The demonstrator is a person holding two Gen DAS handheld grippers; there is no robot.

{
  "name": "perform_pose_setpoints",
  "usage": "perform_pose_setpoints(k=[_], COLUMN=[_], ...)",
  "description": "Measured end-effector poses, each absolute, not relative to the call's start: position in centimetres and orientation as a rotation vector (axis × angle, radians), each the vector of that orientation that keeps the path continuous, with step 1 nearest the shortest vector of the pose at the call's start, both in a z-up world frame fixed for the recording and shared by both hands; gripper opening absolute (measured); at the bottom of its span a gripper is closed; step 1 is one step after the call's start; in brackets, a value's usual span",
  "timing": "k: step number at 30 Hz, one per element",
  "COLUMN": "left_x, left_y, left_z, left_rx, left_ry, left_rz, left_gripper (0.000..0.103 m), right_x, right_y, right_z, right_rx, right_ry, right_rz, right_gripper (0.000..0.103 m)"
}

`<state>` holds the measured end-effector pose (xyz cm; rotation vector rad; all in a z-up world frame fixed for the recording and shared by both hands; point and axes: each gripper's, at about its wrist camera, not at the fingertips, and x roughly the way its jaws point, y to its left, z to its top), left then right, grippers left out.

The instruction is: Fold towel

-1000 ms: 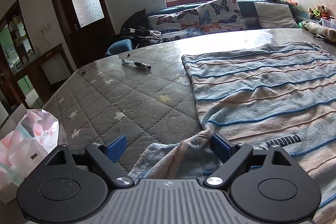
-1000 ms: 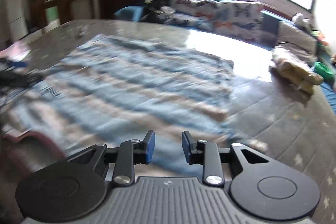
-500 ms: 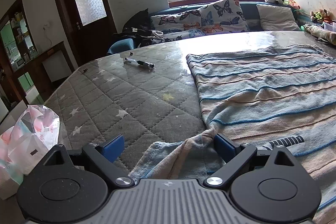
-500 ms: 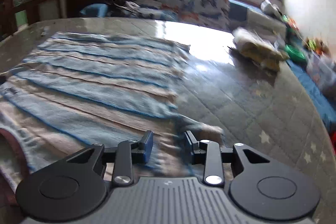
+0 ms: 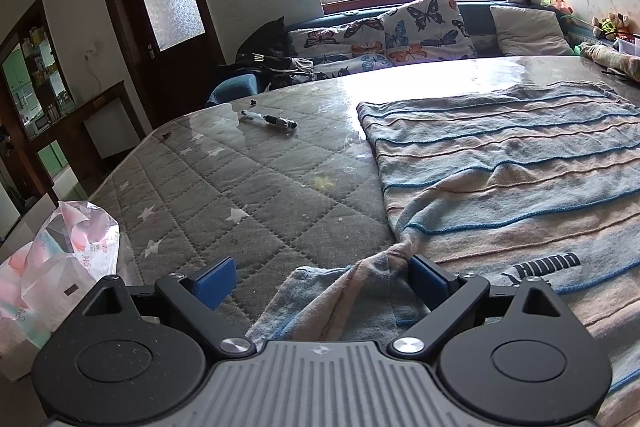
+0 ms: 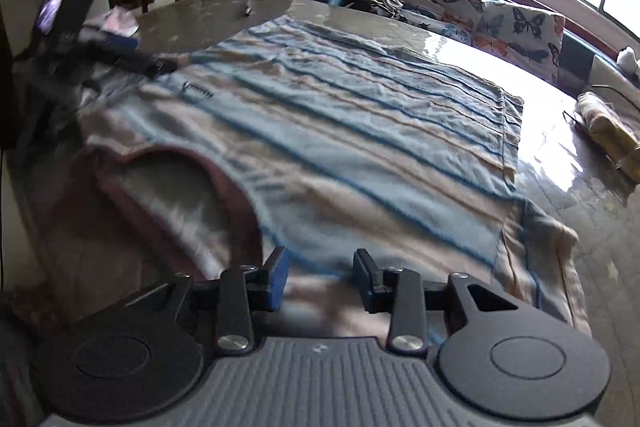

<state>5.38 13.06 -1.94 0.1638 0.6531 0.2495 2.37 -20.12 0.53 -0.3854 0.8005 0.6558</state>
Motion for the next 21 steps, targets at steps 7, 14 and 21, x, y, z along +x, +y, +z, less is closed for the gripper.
perform_pose_setpoints(k=[7,14,21], left_x=[4.4,1.5,-0.1], left_y=[12.8,10.2,8.4], left_z=[-1.2,0.1,-0.1], left_rx=[0.149,0.145,0.144], left_ry=[0.639,0.609,0.611], left_rz=[0.26,0.189,0.144], left_gripper=[0.095,0.095,0.095], right_x=[1.3,3.7,5.1], right_y=[-20.4,-16.8,-12.6], right_z=[1.9,2.4,0.8], right_rx=[-0.411,-0.385,-0.393], right_ry=[0.765,0.692,0.703], right_rz=[0.666,0.722,0.804], right_gripper=[0.036,0.036,0.036])
